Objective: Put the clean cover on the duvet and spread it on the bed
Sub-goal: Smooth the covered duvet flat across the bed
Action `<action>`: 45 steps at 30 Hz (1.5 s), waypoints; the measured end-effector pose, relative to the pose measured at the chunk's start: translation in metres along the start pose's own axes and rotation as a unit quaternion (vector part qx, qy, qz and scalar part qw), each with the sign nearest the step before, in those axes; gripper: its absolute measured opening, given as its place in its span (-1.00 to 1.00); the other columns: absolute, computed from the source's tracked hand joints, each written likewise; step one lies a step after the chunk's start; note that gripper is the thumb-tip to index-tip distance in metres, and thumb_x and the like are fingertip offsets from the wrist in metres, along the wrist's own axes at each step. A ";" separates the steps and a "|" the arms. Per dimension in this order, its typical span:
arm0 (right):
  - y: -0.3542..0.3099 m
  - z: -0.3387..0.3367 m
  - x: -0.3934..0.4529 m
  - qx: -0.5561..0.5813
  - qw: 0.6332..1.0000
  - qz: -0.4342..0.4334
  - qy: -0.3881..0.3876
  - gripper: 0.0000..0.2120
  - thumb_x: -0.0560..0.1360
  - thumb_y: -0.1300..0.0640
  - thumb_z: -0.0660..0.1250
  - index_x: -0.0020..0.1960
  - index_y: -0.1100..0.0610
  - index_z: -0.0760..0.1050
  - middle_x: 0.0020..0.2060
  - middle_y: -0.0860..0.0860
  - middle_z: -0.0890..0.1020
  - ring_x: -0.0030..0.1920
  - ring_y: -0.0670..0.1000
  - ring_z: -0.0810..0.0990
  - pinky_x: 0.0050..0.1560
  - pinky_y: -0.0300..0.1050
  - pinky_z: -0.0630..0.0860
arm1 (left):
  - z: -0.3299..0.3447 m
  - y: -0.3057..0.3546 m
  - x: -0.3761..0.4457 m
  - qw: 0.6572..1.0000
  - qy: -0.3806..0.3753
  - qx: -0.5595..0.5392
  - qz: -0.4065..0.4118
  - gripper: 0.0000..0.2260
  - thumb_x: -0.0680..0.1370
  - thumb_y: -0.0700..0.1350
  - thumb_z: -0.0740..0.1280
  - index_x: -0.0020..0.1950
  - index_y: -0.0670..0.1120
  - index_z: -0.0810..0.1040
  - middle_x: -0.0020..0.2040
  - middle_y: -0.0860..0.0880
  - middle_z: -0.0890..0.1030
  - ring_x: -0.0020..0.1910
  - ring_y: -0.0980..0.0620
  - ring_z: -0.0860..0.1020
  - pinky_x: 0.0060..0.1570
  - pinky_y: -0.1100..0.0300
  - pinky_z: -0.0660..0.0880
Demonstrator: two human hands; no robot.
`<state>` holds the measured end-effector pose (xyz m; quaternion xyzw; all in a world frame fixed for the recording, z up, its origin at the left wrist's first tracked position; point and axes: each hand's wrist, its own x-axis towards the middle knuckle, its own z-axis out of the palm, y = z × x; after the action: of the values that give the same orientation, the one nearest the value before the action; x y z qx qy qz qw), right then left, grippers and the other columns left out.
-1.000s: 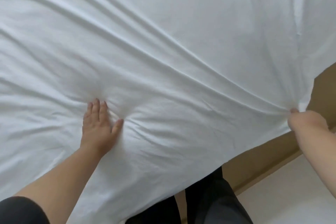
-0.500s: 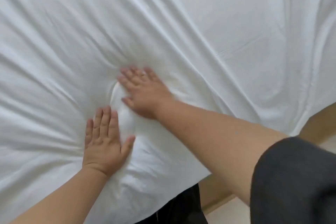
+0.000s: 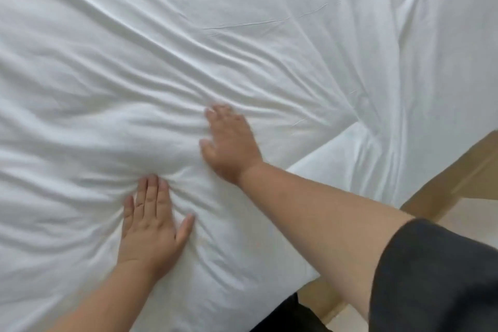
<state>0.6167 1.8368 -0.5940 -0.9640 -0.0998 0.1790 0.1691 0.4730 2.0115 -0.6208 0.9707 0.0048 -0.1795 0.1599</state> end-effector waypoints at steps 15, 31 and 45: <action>0.335 -0.111 0.084 0.006 0.994 0.111 0.003 -0.21 0.62 -0.29 0.02 0.66 0.14 -0.11 0.66 0.05 -0.08 0.64 0.03 -0.16 0.56 0.00 -0.31 | 0.039 0.285 0.185 0.997 0.001 0.077 -0.026 -0.27 0.51 0.39 -0.16 0.65 0.12 0.00 0.67 -0.01 -0.08 0.63 -0.03 -0.20 0.55 -0.06 -0.29; 0.604 -0.224 0.000 -0.022 0.934 0.356 0.009 -0.30 0.67 -0.11 -0.02 0.65 0.19 -0.20 0.64 0.12 -0.19 0.63 0.08 -0.24 0.59 0.19 -0.25 | 0.121 0.521 0.262 0.987 -0.081 0.103 0.089 -0.25 0.47 0.52 -0.26 0.53 0.20 -0.41 0.55 0.08 -0.50 0.51 -0.08 -0.54 0.43 -0.20 -0.51; 0.720 -0.306 0.055 -0.114 0.917 0.381 -0.018 -0.22 0.63 -0.33 -0.06 0.65 0.16 -0.01 0.65 0.10 0.05 0.63 0.10 0.00 0.60 0.15 -0.06 | 0.085 0.509 0.263 0.988 -0.025 0.036 0.147 -0.29 0.49 0.33 0.16 0.52 -0.06 0.42 0.56 -0.08 0.33 0.58 -0.11 0.13 0.52 -0.14 -0.02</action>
<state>0.8784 1.0972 -0.6030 -0.9386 0.2521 0.2341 -0.0250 0.7235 1.4888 -0.6310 0.9611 -0.1485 -0.1780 0.1499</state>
